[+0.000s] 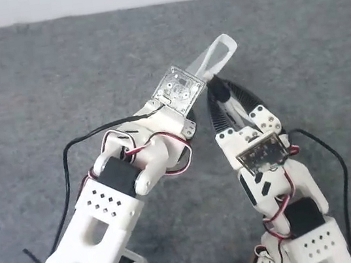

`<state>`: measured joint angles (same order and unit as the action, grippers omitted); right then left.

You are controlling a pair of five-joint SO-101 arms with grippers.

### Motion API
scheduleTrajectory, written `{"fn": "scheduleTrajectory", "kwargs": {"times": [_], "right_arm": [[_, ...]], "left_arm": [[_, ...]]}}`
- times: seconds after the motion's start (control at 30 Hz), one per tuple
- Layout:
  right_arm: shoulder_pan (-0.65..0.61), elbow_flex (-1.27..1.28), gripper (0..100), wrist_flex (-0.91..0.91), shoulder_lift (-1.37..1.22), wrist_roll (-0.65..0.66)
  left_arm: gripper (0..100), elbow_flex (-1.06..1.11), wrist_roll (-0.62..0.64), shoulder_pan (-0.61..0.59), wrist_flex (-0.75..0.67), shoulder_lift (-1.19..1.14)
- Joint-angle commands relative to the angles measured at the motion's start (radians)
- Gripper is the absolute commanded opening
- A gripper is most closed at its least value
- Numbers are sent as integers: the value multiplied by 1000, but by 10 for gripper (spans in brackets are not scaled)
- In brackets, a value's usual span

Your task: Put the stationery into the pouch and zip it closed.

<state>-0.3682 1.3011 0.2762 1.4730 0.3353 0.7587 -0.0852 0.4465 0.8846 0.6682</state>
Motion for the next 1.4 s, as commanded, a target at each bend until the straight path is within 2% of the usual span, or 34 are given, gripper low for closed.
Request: {"fn": "scheduleTrajectory", "kwargs": {"times": [0.0,0.17,0.53,0.73,0.97,1.13,1.37], "right_arm": [[45,-23,6,-74,-31,-5],[127,-26,6,-165,-97,-8],[211,-166,6,-189,-364,-14],[282,-187,6,-320,-473,-38],[349,-302,6,-334,-679,-41],[420,-428,6,-332,-869,-130],[460,-554,6,-325,-1082,-181]], "left_arm": [[9,21,18,-35,2,-2],[9,22,18,-35,2,-2],[9,22,17,-37,2,-2],[9,24,17,-37,2,-2],[9,24,-6,-37,3,-2],[9,24,-5,-37,3,-2],[9,24,-5,-37,3,-2]]}}
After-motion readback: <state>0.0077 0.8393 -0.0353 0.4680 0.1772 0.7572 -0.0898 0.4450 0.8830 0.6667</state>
